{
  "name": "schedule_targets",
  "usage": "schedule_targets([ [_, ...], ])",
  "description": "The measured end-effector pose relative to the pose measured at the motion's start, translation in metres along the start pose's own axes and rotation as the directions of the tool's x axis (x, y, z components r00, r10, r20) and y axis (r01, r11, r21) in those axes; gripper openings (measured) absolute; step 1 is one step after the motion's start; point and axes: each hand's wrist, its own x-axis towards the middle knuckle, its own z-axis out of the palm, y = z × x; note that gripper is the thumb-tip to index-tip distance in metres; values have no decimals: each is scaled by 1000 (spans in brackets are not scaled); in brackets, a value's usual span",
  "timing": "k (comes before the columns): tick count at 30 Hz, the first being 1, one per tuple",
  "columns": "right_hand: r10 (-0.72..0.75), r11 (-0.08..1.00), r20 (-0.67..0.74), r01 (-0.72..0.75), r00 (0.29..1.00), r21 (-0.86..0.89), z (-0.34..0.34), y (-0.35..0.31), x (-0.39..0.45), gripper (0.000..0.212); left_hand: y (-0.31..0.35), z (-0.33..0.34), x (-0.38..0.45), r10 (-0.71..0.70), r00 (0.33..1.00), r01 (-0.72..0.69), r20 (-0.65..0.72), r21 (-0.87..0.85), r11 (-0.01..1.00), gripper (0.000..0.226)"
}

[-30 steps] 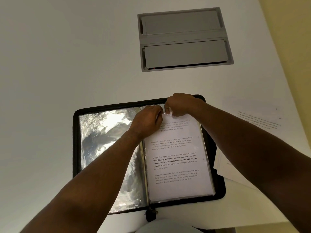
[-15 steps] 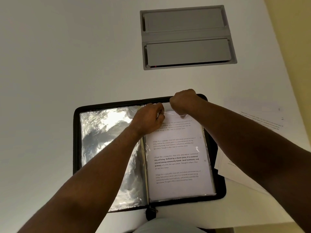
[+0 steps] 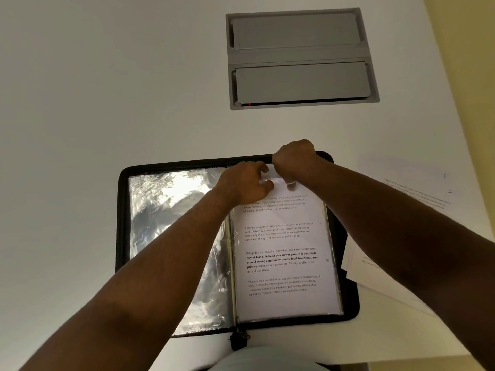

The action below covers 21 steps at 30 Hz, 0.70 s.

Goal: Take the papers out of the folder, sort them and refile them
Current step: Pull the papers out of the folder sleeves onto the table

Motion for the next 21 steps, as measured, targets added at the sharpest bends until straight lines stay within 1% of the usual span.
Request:
schedule_targets([
  [2,-26,999,-24,26,999,30,5,2,2,50,-1,0,1,1,1000,0,16,-31,1000,43],
  [4,-82,993,-49,85,995,76,8,5,4,49,-4,1,1,14,1000,-12,19,-62,998,37],
  [7,-159,971,-23,160,987,180,10,9,5,42,-6,1,-2,34,999,-32,23,-91,995,32],
  [9,-195,958,4,189,981,217,10,11,6,35,-6,1,-6,52,999,-51,7,-98,994,34],
  [12,-256,941,-1,249,967,229,6,18,9,35,-7,2,-11,78,993,-89,-94,-120,989,51],
  [14,-276,937,-8,271,961,220,-7,26,11,38,-8,3,-14,88,976,-113,-197,-119,986,53],
  [18,-257,917,-22,251,966,310,-39,50,15,37,-6,1,-16,87,920,-145,-382,-127,981,53],
  [21,-206,921,-48,211,977,326,-65,69,18,33,-3,-1,-17,55,888,-138,-457,-149,979,60],
])
